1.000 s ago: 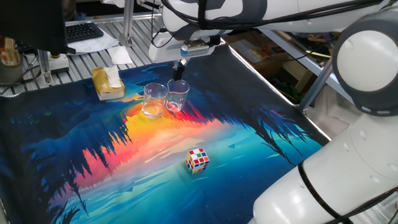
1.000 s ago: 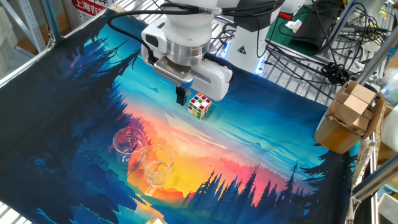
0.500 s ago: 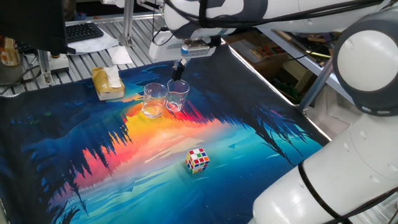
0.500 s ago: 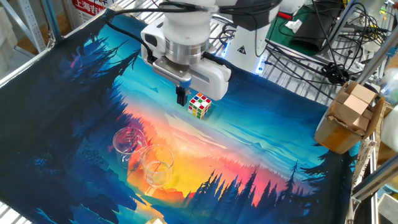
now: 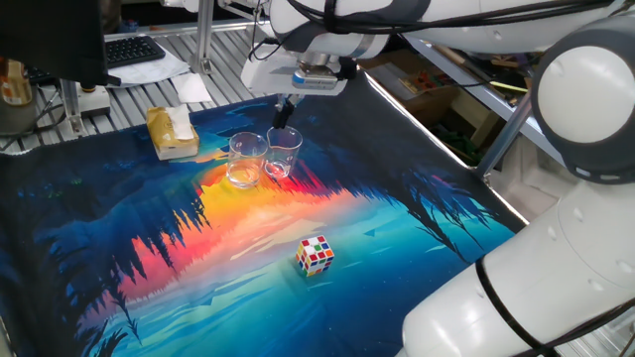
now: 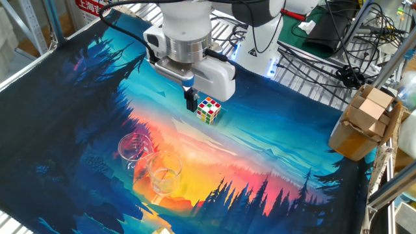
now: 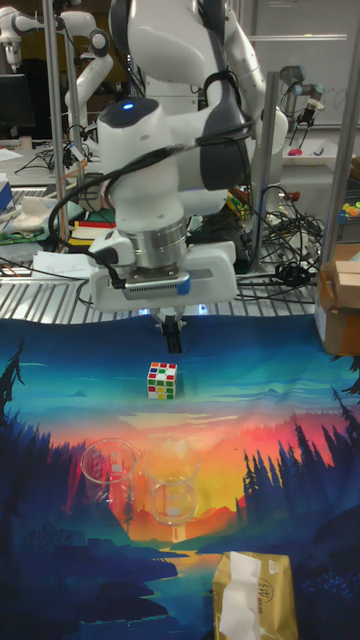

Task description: Pour the water from one cup into another empty cup

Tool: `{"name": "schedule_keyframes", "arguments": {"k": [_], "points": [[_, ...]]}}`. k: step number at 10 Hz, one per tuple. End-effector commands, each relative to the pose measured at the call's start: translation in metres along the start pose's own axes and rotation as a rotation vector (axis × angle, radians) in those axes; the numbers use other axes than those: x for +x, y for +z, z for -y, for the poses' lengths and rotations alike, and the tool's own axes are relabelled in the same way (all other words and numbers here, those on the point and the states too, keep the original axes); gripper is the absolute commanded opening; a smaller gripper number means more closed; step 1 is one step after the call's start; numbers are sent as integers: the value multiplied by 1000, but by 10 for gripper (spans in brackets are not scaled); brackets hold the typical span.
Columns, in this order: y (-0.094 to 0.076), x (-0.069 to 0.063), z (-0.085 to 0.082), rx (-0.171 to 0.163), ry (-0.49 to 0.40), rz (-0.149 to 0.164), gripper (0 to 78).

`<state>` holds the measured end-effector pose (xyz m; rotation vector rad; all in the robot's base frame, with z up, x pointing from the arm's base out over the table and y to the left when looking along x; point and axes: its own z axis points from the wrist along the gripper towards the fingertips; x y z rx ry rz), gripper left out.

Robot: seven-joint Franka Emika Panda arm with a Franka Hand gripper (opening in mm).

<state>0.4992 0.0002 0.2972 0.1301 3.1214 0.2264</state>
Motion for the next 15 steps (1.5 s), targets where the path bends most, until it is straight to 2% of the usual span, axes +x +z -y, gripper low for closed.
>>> {"name": "schedule_keyframes", "arguments": {"k": [1, 3, 4, 5, 7, 9, 10, 11, 13, 15], "points": [[-2, -9, -4, 4, 13, -10, 0], [-3, -21, -11, 5, 24, -17, 0], [-3, -23, -12, 5, 25, -17, 0], [-4, -31, -19, 8, 38, -20, 0], [-6, -38, -29, 28, 50, -20, 0], [-6, -49, -39, 32, 50, -33, 0], [-6, -50, -39, 32, 49, -34, 0], [-2, -57, -45, 33, 44, -33, 0], [-3, -58, -52, 51, 60, -31, 0], [-1, -57, -55, 54, 65, -30, 0]]}}
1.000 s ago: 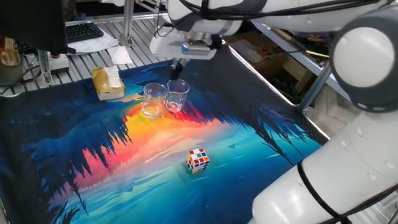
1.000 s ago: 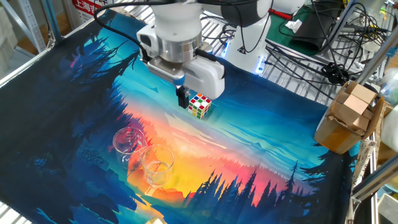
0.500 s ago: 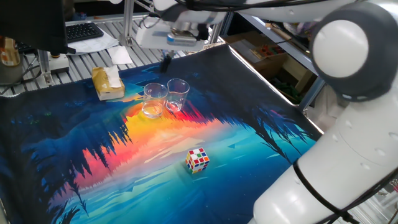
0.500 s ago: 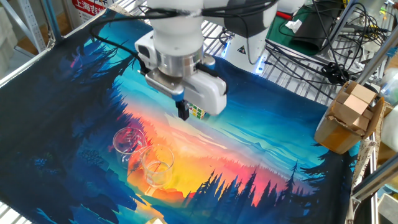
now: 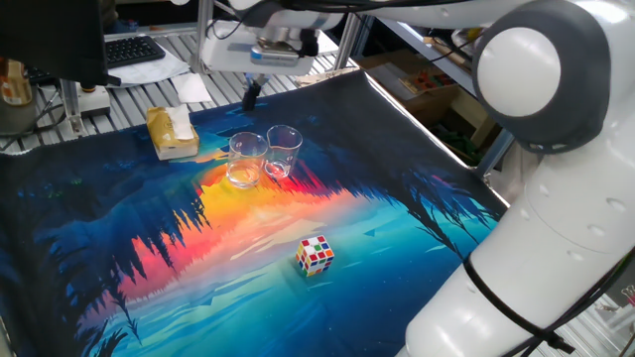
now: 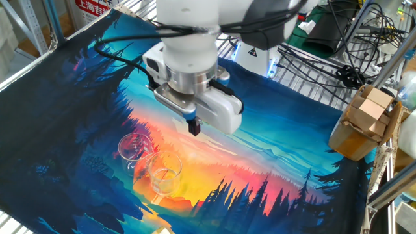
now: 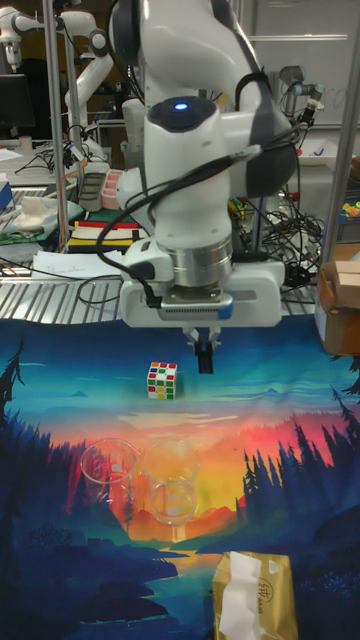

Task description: Pour the water from one cup into another empty cup

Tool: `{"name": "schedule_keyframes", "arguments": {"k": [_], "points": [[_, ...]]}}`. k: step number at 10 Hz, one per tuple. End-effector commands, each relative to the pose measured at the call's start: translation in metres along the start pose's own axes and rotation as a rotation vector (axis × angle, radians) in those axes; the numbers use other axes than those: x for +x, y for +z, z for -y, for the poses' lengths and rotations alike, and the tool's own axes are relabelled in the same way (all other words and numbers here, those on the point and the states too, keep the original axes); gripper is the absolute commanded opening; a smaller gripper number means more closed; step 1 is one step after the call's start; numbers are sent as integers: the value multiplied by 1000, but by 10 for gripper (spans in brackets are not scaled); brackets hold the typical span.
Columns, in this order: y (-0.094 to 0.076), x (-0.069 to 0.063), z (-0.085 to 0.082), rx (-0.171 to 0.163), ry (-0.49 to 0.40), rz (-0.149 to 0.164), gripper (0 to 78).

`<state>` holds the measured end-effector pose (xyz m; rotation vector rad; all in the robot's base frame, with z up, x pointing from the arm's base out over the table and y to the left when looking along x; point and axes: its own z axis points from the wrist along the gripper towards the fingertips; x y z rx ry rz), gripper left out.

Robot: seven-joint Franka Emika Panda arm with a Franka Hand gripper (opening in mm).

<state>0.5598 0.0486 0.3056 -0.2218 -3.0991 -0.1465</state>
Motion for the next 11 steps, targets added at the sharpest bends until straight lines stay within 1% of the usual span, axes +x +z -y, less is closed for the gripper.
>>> {"name": "schedule_keyframes", "arguments": {"k": [1, 5, 7, 8, 9, 10, 11], "points": [[0, 0, -1, 2, 3, 4, 0], [2, 0, -1, 16, 6, 13, 0], [2, 0, -1, 9, 27, 34, 0], [2, 0, -1, 6, 53, 36, 0], [2, 0, -1, -6, 71, 27, 0], [2, 0, -1, -13, 80, 8, 0], [2, 0, -1, -14, 87, 0, 0]]}}
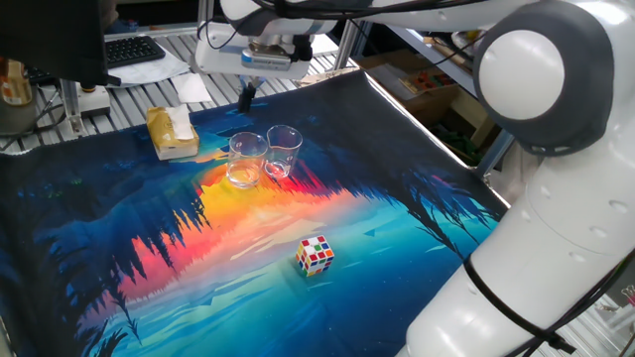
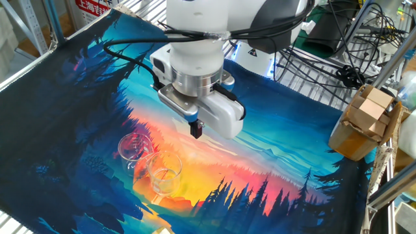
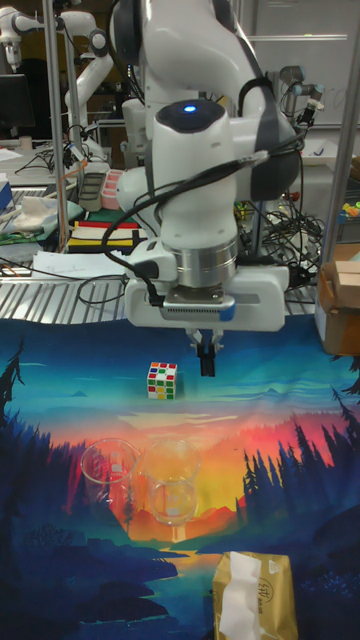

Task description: Pour the water from one cup into another empty cup

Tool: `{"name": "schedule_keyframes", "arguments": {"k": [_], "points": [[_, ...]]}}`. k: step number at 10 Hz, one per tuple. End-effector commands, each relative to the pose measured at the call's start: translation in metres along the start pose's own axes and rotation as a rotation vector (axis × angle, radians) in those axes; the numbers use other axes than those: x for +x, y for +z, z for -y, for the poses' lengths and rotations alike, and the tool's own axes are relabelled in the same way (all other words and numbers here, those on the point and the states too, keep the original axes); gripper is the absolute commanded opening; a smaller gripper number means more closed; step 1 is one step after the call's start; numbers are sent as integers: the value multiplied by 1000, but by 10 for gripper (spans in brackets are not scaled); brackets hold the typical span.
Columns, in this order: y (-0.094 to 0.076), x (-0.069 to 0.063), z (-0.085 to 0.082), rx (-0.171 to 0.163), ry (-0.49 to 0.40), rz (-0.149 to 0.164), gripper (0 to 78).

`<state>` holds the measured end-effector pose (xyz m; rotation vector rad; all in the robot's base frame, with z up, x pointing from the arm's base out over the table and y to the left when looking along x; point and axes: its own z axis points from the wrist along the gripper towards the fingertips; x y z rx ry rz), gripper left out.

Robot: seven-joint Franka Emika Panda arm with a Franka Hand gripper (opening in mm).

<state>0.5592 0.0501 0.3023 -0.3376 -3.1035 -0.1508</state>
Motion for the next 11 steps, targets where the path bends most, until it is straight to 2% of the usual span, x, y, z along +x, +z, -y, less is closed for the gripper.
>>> {"name": "schedule_keyframes", "arguments": {"k": [1, 5, 7, 9, 11], "points": [[-1, -1, 0, -4, 19, -17, 0], [-1, -1, 0, 9, 4, 2, 0], [-1, -1, 0, 10, -4, -1, 0], [9, -5, -6, 48, -9, 9, 0], [23, -11, -11, 49, -9, 9, 0]]}}
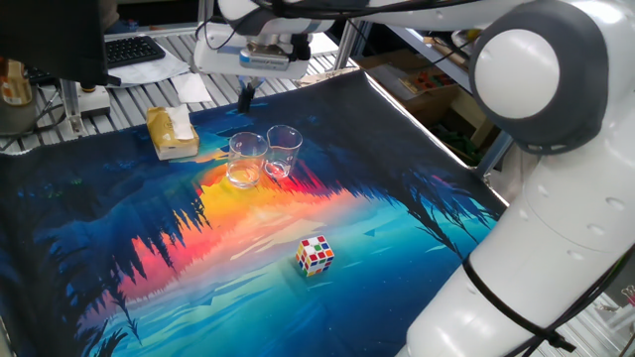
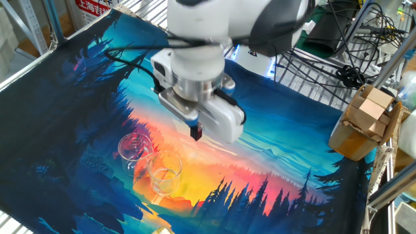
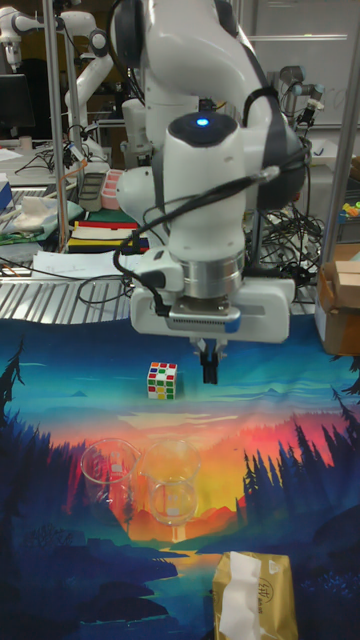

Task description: Pour the water from one cup into another empty cup

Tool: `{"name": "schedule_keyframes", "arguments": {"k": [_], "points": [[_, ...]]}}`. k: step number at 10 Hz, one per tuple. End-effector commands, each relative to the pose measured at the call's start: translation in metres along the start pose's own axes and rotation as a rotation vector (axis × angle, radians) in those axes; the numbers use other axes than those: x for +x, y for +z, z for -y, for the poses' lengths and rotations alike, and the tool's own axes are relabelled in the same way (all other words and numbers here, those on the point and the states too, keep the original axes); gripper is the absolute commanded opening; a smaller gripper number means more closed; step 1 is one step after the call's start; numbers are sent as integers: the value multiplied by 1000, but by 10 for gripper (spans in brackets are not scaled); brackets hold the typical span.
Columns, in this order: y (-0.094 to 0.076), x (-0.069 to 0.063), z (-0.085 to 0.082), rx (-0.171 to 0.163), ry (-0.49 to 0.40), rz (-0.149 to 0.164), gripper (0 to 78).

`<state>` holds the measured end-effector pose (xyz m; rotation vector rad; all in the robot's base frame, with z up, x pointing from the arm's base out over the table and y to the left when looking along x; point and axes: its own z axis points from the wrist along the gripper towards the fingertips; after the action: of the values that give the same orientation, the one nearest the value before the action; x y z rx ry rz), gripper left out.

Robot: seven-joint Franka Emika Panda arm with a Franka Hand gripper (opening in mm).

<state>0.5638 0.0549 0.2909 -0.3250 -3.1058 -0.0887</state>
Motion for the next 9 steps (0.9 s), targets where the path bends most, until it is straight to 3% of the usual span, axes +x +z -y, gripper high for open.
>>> {"name": "schedule_keyframes", "arguments": {"k": [1, 5, 9], "points": [[14, -9, -7, 9, -1, 7, 0], [46, -20, -14, 7, -2, 32, 0], [63, -33, -3, 2, -41, 43, 0]]}}
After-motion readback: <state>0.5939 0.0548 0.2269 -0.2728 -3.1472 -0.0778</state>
